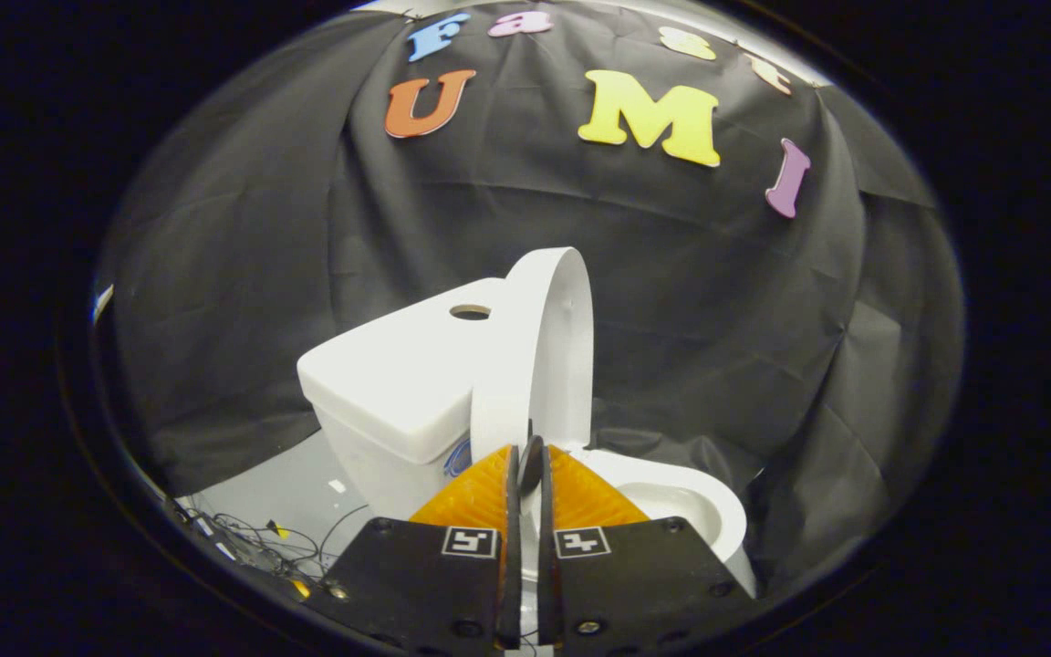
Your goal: Open the toilet lid.
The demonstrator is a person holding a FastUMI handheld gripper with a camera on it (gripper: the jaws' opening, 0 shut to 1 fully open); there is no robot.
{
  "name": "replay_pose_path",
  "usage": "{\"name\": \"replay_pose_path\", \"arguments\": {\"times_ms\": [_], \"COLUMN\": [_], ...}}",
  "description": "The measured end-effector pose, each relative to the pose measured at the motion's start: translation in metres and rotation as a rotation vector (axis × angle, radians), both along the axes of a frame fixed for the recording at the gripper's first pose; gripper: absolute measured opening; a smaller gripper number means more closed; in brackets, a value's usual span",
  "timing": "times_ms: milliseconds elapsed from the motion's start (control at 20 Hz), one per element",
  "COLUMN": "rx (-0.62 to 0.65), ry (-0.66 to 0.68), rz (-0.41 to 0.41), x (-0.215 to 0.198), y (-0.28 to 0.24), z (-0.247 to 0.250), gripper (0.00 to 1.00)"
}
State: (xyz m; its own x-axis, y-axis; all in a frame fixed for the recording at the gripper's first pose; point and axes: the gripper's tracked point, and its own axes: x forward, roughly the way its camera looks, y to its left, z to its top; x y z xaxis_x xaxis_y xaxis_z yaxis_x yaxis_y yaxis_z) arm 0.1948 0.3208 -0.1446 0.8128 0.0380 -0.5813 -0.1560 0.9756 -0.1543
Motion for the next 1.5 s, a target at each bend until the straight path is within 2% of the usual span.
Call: {"name": "replay_pose_path", "arguments": {"times_ms": [150,250,400,450,550,700,900,1500], "rx": [0.109,0.135,0.155,0.152,0.163,0.199,0.187,0.213], "ry": [0.033,0.011,-0.02,-0.035,-0.068,-0.116,-0.195,-0.418], "rz": [-0.002,-0.002,0.039,0.044,0.055,0.048,0.005,-0.013], "x": [-0.008,-0.014,-0.026,-0.029,-0.034,-0.041,-0.052,-0.104], "y": [0.0,-0.008,-0.017,-0.023,-0.037,-0.06,-0.111,-0.225], "z": [0.009,0.026,0.044,0.049,0.064,0.083,0.1,0.146], "gripper": [0.32,0.48,0.66,0.67,0.79,0.89,0.99,0.99]}}
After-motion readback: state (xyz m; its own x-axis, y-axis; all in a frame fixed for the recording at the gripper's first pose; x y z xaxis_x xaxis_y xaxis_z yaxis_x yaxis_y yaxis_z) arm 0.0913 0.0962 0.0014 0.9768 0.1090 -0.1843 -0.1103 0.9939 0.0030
